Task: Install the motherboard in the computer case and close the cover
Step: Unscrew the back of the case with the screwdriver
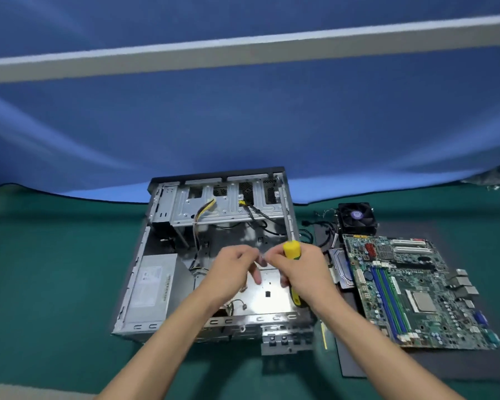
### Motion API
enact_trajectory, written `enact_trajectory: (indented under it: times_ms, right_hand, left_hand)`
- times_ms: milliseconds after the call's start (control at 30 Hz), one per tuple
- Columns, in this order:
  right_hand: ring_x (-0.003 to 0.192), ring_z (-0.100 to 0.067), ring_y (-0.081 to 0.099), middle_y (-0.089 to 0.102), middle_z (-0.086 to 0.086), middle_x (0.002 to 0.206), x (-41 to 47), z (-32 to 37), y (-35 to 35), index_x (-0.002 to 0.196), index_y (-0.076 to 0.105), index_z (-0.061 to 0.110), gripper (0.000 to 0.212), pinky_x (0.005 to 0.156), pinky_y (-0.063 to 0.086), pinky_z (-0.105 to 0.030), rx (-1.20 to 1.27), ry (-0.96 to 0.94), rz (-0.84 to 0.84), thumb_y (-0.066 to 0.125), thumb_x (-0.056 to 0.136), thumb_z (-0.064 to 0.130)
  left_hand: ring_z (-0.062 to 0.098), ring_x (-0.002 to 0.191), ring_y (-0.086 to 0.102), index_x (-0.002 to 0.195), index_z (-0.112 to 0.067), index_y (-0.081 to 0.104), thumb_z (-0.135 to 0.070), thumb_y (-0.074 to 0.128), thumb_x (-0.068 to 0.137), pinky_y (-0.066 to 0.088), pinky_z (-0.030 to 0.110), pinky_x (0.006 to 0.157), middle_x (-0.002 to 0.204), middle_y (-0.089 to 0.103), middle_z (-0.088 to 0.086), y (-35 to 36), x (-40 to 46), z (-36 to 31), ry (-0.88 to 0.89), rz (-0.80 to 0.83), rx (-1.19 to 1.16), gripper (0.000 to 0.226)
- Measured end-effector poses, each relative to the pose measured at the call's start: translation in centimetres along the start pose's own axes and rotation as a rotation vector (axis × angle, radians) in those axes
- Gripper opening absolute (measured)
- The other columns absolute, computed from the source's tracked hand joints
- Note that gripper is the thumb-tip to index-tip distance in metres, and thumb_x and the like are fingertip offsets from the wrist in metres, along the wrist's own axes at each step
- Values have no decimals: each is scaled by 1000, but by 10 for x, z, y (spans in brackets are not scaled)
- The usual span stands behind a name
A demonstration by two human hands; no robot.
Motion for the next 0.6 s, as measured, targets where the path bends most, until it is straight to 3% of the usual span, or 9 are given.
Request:
enact_trajectory:
  times_ms: [167, 300, 433, 533, 600]
  right_hand:
    - [38, -12, 41, 48, 4, 39, -42, 13, 49, 57, 64, 17, 30, 44, 38, -19, 20, -28, 53, 67, 85, 7]
    - [41, -14, 43, 47, -1, 43, -73, 11, 89, 62, 61, 16, 25, 46, 39, -22, 26, -11, 90, 67, 86, 13]
    - [48, -13, 52, 59, 0, 58, -94, 3, 121, 76, 53, 11, 20, 51, 43, -25, -51, 2, 94, 56, 93, 21]
    - [56, -12, 58, 63, 0, 68, -110, -2, 133, 82, 58, 14, 18, 55, 48, -25, -153, -76, 152, 57, 94, 27]
    - [58, -11, 56, 60, 7, 67, -120, -4, 136, 89, 62, 26, 10, 57, 47, -27, -301, -161, 168, 60, 92, 35]
  left_hand:
    - [7, 33, 31, 74, -5, 57, -18, 33, 102, 23, 15, 34, 46, 53, 2, -25, -52, 6, -2, 77, -87, 39]
    - [8, 33, 31, 66, -12, 52, -26, 39, 101, 21, 15, 35, 42, 44, -3, -54, -90, 32, -31, 19, -215, 39]
    - [7, 33, 34, 71, -12, 55, -26, 51, 95, 22, 13, 33, 49, 47, -3, -91, -120, 64, -70, -127, -637, 28]
    - [6, 39, 50, 77, -10, 60, -22, 56, 92, 37, 15, 34, 54, 59, -3, -110, -132, 89, -146, -243, -970, 19]
    - [8, 47, 62, 80, -8, 61, -20, 53, 94, 47, 16, 41, 60, 67, 1, -114, -138, 104, -188, -287, -1166, 20]
Point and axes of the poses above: each hand's wrist, its own x-axis towards the middle knuckle, its own y-axis out of the palm, z = x × y, the point moved 7 cm from there along x, towards the middle knuckle
